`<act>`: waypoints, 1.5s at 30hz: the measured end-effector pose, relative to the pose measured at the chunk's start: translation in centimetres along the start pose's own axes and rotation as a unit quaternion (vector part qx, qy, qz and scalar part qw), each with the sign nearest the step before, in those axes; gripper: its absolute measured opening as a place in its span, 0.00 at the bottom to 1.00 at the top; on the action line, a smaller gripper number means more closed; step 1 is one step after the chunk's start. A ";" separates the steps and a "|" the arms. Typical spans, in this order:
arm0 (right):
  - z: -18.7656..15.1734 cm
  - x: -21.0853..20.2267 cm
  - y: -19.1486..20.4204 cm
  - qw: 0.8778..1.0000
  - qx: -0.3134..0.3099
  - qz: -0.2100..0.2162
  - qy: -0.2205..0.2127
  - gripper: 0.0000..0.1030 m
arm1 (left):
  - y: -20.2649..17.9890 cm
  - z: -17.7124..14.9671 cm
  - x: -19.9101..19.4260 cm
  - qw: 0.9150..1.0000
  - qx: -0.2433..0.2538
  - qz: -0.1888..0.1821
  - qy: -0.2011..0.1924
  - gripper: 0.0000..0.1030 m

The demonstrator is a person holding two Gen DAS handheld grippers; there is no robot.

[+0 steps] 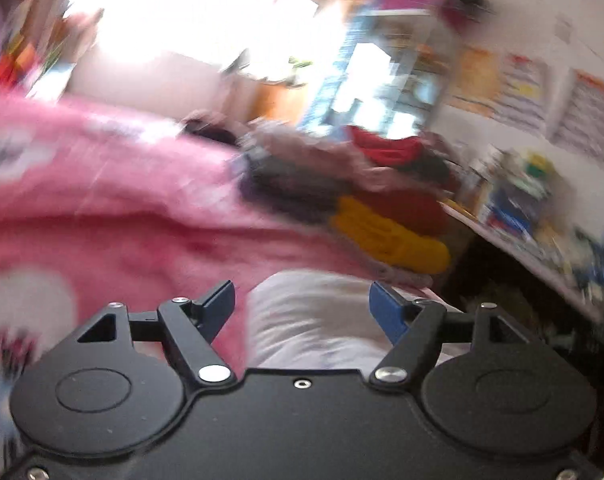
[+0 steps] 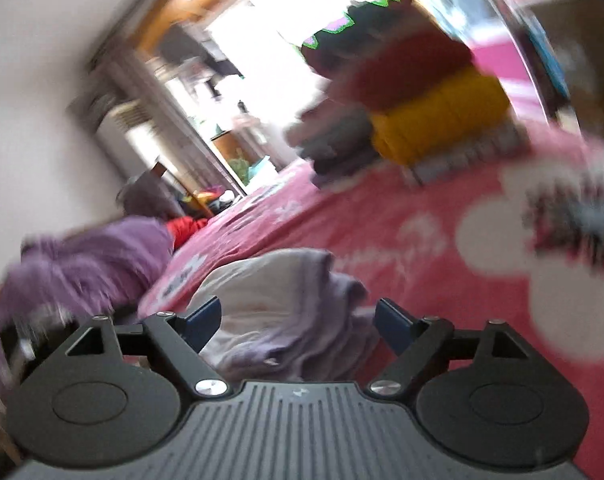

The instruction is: Fold clothes

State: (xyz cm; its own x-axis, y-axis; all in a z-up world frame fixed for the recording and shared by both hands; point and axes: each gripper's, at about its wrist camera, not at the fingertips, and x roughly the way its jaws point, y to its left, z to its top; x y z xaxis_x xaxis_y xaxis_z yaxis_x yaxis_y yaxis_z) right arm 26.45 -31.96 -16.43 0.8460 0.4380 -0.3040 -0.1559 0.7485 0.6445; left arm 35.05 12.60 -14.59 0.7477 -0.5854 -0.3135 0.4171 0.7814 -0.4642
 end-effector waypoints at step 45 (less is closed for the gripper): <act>4.0 -4.8 -19.6 0.962 0.232 -0.103 -0.098 0.50 | -21.3 -5.2 34.1 0.959 0.134 -0.127 0.214 0.66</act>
State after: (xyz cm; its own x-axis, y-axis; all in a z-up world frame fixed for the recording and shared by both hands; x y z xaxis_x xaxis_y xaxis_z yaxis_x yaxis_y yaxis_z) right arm 27.47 -50.73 -24.74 0.9215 0.1671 -0.3506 0.2322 0.4864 0.8423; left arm 48.94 -25.13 -19.64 0.3472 -0.7547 -0.5566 0.7189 0.5953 -0.3588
